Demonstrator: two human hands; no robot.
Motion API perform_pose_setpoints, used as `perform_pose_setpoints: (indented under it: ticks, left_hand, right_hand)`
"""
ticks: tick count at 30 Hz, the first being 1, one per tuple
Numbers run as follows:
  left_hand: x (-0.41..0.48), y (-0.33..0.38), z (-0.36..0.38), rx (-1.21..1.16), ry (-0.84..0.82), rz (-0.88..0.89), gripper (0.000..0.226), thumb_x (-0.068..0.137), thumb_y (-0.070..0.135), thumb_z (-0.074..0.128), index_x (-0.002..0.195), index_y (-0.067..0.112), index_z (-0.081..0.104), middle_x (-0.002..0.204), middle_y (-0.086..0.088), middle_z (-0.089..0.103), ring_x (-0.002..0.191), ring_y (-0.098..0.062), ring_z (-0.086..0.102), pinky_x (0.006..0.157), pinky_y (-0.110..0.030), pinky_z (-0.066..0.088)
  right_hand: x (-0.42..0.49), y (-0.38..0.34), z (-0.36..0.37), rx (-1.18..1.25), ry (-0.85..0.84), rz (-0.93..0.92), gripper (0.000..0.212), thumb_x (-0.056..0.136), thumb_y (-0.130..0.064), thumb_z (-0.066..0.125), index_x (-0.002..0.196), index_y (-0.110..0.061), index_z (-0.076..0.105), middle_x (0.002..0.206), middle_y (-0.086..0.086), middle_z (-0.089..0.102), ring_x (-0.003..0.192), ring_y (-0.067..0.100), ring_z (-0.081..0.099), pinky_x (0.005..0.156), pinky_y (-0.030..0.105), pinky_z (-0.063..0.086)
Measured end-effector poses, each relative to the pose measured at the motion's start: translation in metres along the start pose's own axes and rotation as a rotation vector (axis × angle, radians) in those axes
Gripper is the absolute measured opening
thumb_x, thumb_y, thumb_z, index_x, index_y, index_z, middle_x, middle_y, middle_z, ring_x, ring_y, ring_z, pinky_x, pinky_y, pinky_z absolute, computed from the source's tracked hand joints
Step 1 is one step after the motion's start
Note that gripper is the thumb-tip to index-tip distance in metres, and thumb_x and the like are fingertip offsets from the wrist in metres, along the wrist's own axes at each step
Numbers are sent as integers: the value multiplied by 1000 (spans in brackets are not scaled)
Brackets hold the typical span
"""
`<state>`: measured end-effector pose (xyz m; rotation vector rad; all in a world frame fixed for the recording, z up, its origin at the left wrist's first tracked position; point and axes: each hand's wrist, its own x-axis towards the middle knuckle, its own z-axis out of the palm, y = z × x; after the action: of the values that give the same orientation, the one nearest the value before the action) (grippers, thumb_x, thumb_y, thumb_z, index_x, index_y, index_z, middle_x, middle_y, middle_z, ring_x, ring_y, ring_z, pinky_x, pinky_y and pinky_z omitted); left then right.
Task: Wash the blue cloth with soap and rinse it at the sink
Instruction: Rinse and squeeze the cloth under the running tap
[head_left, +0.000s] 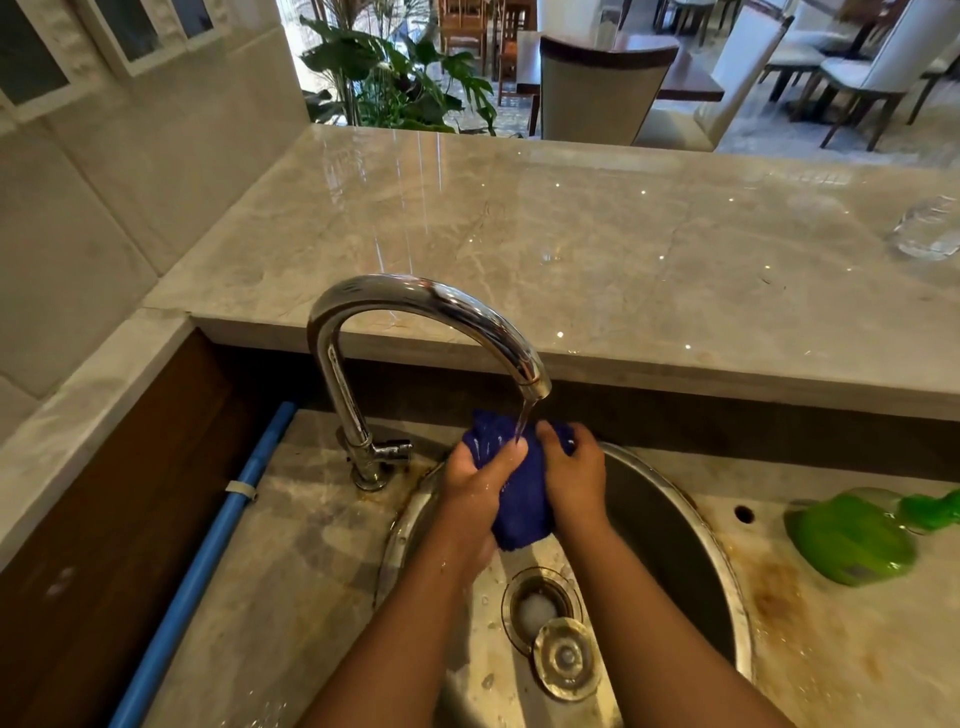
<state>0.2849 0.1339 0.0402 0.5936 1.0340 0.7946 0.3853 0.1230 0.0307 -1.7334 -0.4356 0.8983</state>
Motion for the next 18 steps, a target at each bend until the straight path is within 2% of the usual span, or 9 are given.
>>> perform_pose_setpoints:
  ticks: [2, 4, 7, 9, 11, 13, 14, 17, 18]
  left_hand:
    - [3, 6, -5, 97, -22, 75, 43, 90, 16, 69, 128, 21, 52, 119, -7, 67, 105, -29, 68, 80, -48, 60]
    - [9, 12, -7, 225, -6, 187, 34, 91, 19, 67, 122, 23, 55, 115, -5, 68, 103, -26, 68, 80, -44, 60]
    - [12, 16, -10, 400, 28, 269, 19, 92, 23, 66, 105, 31, 56, 104, 3, 68, 97, -17, 67, 79, -34, 56]
    - [13, 18, -13, 412, 68, 261, 21, 91, 25, 68, 108, 29, 57, 104, 2, 68, 96, -17, 66, 83, -38, 57]
    - [16, 18, -20, 406, 121, 217, 19, 90, 25, 69, 107, 24, 59, 106, -4, 69, 95, -21, 67, 85, -44, 57]
    - [20, 15, -25, 388, 160, 110, 8, 94, 29, 64, 99, 22, 61, 103, -7, 70, 92, -23, 68, 87, -46, 58]
    - [21, 14, -25, 383, 183, 49, 11, 97, 33, 59, 96, 23, 61, 102, -7, 70, 91, -24, 68, 89, -48, 57]
    - [25, 9, -22, 309, 240, -43, 26, 100, 42, 49, 98, 20, 61, 103, -9, 70, 91, -27, 67, 84, -45, 57]
    - [25, 10, -18, 271, 248, -47, 29, 100, 43, 49, 101, 17, 61, 102, -10, 70, 89, -27, 67, 79, -39, 57]
  right_hand:
    - [-1, 1, -3, 342, -82, 359, 37, 94, -38, 63, 123, -17, 55, 118, 7, 66, 101, 30, 66, 83, 50, 57]
    - [-9, 0, -4, 539, -250, 647, 38, 92, -46, 62, 116, -16, 62, 112, 14, 69, 102, 37, 65, 80, 52, 54]
    - [-18, 4, -3, 607, -355, 716, 38, 93, -45, 60, 115, -14, 65, 115, 18, 68, 105, 38, 64, 77, 51, 54]
    - [-18, 6, 0, 652, -319, 718, 35, 94, -39, 61, 119, -14, 63, 119, 19, 67, 105, 39, 64, 74, 51, 55]
    - [-15, 3, -1, 639, -258, 657, 35, 94, -31, 62, 125, -16, 59, 121, 18, 68, 103, 39, 67, 73, 52, 57]
    - [-12, -4, -3, 615, -172, 490, 43, 92, -24, 66, 133, -20, 52, 124, 13, 66, 103, 36, 66, 82, 55, 57]
    - [-14, -10, -4, 581, -145, 392, 42, 93, -22, 66, 132, -22, 51, 122, 9, 64, 103, 32, 65, 86, 55, 55]
    - [-30, -23, 1, 298, -156, 68, 7, 95, -25, 62, 101, -21, 61, 102, 14, 67, 90, 34, 66, 89, 53, 54]
    - [-38, -24, 5, 166, -159, -49, 7, 95, -26, 61, 96, -20, 61, 98, 16, 67, 89, 36, 66, 86, 52, 55]
